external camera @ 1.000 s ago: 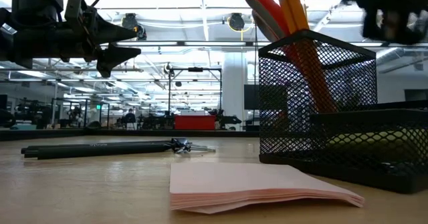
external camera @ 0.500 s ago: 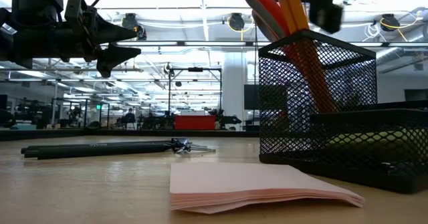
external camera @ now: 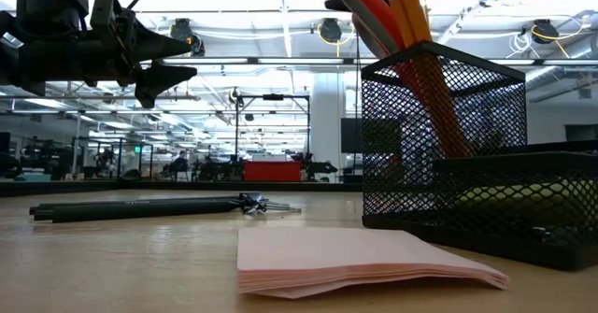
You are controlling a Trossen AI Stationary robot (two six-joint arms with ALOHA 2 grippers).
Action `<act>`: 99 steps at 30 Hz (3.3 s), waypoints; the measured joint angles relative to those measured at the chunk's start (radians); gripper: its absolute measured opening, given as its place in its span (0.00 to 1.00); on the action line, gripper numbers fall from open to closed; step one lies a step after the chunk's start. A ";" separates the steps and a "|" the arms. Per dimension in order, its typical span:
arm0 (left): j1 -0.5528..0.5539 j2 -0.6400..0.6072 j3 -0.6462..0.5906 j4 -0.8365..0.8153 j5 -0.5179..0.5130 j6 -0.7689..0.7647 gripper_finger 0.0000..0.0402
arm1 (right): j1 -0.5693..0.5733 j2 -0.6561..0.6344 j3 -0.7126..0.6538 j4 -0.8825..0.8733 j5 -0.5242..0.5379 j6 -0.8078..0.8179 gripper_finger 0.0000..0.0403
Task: Pick and place office supplies into organizer
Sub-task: Put the black binder clip into the black desk organizer
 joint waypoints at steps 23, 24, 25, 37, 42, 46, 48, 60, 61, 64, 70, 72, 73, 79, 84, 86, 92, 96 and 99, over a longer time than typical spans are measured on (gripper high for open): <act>0.000 0.000 0.000 0.000 0.000 0.000 0.63 | -0.070 0.131 0.000 0.041 -0.082 -0.041 0.40; 0.000 0.000 0.000 0.000 0.000 0.000 0.63 | -0.082 0.157 -0.002 0.059 -0.058 -0.021 0.40; 0.000 0.000 0.000 -0.001 0.000 0.000 0.63 | -0.092 0.178 -0.002 0.077 -0.049 -0.015 0.40; 0.000 0.000 0.000 0.000 0.000 0.000 0.63 | -0.133 0.415 0.077 0.003 -0.188 -0.068 0.40; 0.000 0.000 0.000 0.000 0.000 0.000 0.63 | -0.137 0.478 0.195 -0.208 -0.234 -0.057 0.40; 0.000 0.000 0.000 0.000 0.000 0.000 0.63 | -0.137 0.516 0.259 -0.310 -0.235 0.043 0.40; 0.000 0.000 0.000 0.000 0.000 0.000 0.63 | -0.137 0.540 0.284 -0.321 -0.235 0.078 0.40; 0.000 0.000 0.000 -0.003 0.000 0.000 0.63 | -0.155 0.617 0.368 -0.315 -0.351 0.047 0.54; 0.000 0.000 0.000 -0.002 0.000 0.000 0.63 | -0.157 0.618 0.368 -0.316 -0.367 0.047 0.56; 0.000 0.000 0.000 -0.001 0.000 0.000 0.63 | -0.158 0.618 0.368 -0.324 -0.363 0.047 0.58; 0.000 0.000 0.000 0.000 0.000 0.000 0.63 | -0.147 0.634 0.367 -0.326 -0.363 0.047 0.59; 0.000 0.000 0.000 -0.001 0.000 0.000 0.63 | -0.143 0.649 0.366 -0.331 -0.363 0.047 0.59; 0.000 0.000 0.000 -0.001 0.000 0.000 0.63 | -0.142 0.663 0.367 -0.314 -0.363 0.047 0.58; 0.000 0.000 0.000 -0.001 0.000 0.000 0.63 | -0.149 0.704 0.367 -0.253 -0.361 0.046 0.56; 0.000 0.000 0.000 0.000 0.000 0.000 0.63 | -0.150 0.702 0.367 -0.244 -0.362 0.046 0.56; 0.000 0.000 0.000 0.000 0.000 0.000 0.63 | -0.149 0.703 0.369 -0.223 -0.362 0.047 0.56; 0.000 0.000 0.000 0.000 0.000 0.000 0.63 | -0.148 0.719 0.419 -0.222 -0.312 0.067 0.56; 0.000 0.000 0.000 -0.001 0.000 0.000 0.63 | -0.142 0.756 0.490 -0.316 -0.311 0.164 0.57; 0.000 0.000 0.000 0.000 0.000 0.000 0.63 | -0.141 0.773 0.543 -0.409 -0.314 0.211 0.57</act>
